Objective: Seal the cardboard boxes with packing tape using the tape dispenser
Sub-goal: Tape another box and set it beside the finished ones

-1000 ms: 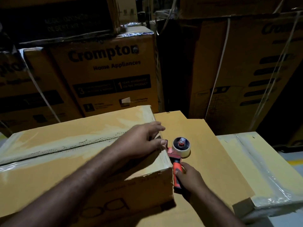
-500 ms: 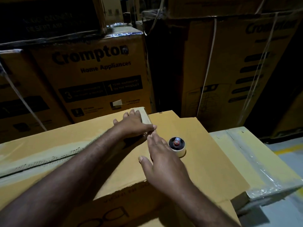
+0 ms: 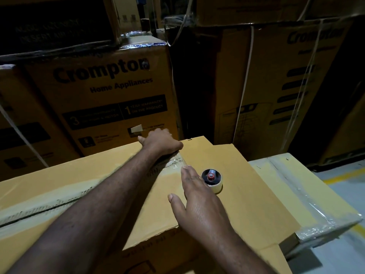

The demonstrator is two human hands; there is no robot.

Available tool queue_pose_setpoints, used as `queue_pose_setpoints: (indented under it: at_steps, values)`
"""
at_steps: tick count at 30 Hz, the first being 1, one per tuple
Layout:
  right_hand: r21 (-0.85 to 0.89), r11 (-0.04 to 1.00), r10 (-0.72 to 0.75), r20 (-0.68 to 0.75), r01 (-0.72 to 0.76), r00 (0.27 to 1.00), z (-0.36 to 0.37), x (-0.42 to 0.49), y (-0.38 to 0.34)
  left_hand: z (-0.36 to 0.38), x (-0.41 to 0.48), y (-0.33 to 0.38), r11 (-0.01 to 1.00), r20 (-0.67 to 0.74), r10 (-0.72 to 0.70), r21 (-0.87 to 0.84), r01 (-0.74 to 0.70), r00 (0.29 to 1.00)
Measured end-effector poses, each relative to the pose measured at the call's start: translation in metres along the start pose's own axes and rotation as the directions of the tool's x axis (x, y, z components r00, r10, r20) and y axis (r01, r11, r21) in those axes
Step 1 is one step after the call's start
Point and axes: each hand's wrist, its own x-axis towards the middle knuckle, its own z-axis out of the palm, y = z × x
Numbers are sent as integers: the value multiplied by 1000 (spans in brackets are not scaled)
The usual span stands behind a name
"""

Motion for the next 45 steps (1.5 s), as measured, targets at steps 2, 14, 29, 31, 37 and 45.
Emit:
queue_pose_setpoints:
  at_steps: [2, 14, 29, 31, 37, 45]
  values:
    - [-14, 1000, 0, 38, 0, 999, -4, 2, -1, 0, 8, -5, 999, -27, 23, -37, -24, 999]
    - [127, 985, 92, 172, -115, 981, -9, 126, 15, 8, 19, -5, 995, 50, 100, -6, -100, 994]
    - [197, 972, 93, 166, -125, 982, -9, 50, 37, 18, 22, 1, 994, -27, 91, -53, -93, 995]
    - [179, 978, 86, 138, -110, 987, -7, 34, 42, 17, 23, 0, 994, -24, 90, -66, -91, 996]
    - [259, 965, -44, -35, 51, 998, -6, -30, 47, 17, 26, -4, 991, -23, 79, -109, -81, 997]
    - [317, 946, -47, -96, 76, 994, 10, -41, 59, 16, 19, 4, 994, -9, 35, -106, -35, 999]
